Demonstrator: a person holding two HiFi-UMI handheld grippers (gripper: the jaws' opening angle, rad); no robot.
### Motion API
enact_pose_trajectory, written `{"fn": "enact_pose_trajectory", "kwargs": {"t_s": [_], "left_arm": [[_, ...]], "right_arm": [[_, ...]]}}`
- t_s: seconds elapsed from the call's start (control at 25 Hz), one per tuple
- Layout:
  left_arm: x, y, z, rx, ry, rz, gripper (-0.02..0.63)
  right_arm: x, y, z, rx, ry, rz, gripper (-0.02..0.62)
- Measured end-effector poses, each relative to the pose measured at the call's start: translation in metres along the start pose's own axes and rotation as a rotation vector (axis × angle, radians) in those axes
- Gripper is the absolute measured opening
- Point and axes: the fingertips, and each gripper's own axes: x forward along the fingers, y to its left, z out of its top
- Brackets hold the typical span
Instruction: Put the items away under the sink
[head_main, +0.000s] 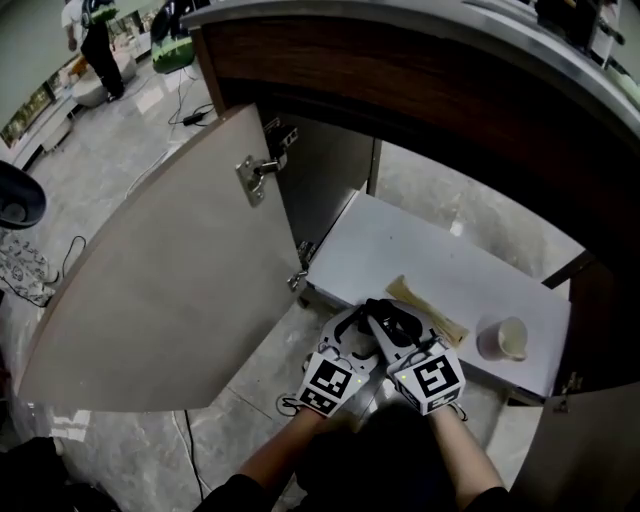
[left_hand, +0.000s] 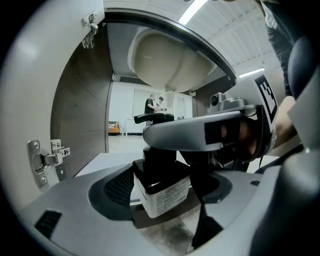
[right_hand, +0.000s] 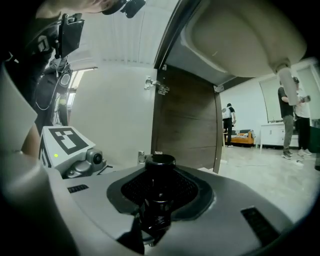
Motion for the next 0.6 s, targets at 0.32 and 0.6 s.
{"fn": "enact_pose_trajectory", "kwargs": {"t_s": [0.32,0.6], "left_arm": [[0.016,0.022,-0.007,0.015,0.029,0.033,0.341],[0.025,0.034,-0.004,0.020,0.004,0.034,0.342]], "right_arm": [[0.021,-0.015,-0.008,0.012,-0.001,0.028,0.104],[0.031,-0.029,-0.008,0.011,0.013,-0.002,0.106]]}}
